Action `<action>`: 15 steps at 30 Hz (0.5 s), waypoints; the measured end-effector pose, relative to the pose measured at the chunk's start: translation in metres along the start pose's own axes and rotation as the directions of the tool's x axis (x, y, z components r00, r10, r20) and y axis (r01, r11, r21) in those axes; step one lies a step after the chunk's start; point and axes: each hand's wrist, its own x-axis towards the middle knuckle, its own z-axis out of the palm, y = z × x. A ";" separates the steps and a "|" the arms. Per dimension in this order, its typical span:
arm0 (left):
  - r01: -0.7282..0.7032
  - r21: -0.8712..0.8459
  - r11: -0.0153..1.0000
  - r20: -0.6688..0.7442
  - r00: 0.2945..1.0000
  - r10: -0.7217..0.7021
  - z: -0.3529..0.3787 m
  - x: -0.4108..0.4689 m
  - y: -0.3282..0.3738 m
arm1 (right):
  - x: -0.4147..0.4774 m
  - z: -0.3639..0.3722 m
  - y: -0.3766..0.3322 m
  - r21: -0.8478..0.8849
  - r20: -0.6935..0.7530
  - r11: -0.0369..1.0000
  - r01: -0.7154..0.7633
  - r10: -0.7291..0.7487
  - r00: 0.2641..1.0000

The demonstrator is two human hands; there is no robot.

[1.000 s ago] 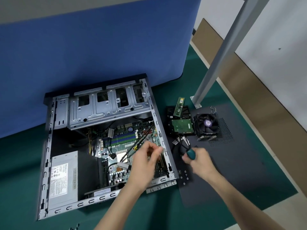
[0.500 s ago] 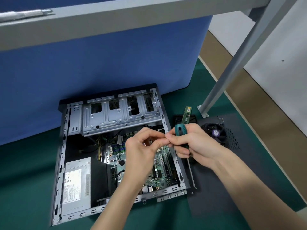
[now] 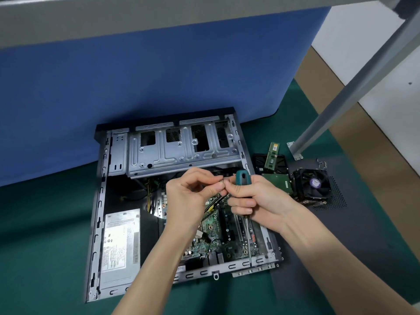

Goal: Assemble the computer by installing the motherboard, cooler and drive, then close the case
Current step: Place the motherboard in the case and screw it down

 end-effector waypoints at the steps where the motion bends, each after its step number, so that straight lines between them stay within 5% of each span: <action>1: 0.011 -0.003 1.000 0.004 1.000 -0.011 -0.003 0.001 -0.002 | 0.002 0.001 0.002 -0.002 0.008 1.000 -0.016 0.016 1.000; 11: 0.128 0.042 0.991 0.104 0.986 -0.131 -0.020 0.012 0.004 | 0.013 0.002 0.002 -0.014 0.045 0.999 -0.033 0.034 0.998; 15: 0.111 0.233 0.966 0.090 0.987 -0.136 -0.018 0.015 0.009 | 0.014 0.002 0.001 -0.078 0.022 0.996 -0.033 0.035 0.999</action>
